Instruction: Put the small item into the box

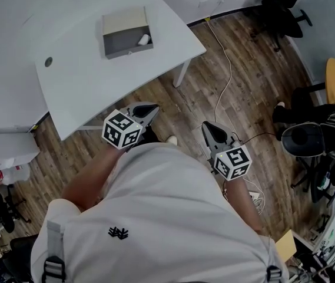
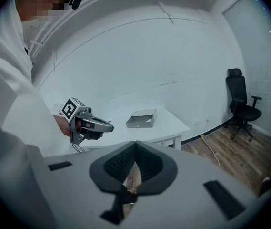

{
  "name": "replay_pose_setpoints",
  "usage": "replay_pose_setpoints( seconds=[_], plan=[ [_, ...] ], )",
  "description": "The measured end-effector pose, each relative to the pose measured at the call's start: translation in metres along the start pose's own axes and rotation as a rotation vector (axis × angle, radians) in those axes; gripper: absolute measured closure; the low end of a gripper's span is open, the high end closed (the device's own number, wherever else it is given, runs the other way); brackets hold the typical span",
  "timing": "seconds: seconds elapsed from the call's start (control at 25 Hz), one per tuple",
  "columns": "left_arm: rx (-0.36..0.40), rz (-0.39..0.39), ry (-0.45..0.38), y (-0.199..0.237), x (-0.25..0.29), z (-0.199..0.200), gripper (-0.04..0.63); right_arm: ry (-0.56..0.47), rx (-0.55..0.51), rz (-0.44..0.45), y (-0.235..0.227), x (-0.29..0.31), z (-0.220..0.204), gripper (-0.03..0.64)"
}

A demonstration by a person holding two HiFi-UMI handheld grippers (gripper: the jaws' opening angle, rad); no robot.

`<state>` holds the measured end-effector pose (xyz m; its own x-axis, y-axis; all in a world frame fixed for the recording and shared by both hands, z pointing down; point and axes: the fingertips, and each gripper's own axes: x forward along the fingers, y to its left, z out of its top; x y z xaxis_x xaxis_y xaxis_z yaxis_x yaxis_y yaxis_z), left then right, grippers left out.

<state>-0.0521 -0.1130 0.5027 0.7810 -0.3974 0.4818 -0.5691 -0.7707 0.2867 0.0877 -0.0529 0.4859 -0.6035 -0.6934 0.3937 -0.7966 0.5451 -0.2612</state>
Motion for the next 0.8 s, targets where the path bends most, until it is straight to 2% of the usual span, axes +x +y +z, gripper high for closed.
replay_pose_setpoints(
  seconds=[0.52, 0.8],
  plan=[
    [-0.014, 0.016, -0.001, 0.017, 0.0, 0.006, 0.589, 0.01, 0.015, 0.004, -0.002, 0.01, 0.0, 0.611],
    [-0.015, 0.029, 0.0, 0.042, 0.005, 0.016, 0.589, 0.015, 0.03, -0.01, -0.009, 0.019, 0.003, 0.611]
  ],
)
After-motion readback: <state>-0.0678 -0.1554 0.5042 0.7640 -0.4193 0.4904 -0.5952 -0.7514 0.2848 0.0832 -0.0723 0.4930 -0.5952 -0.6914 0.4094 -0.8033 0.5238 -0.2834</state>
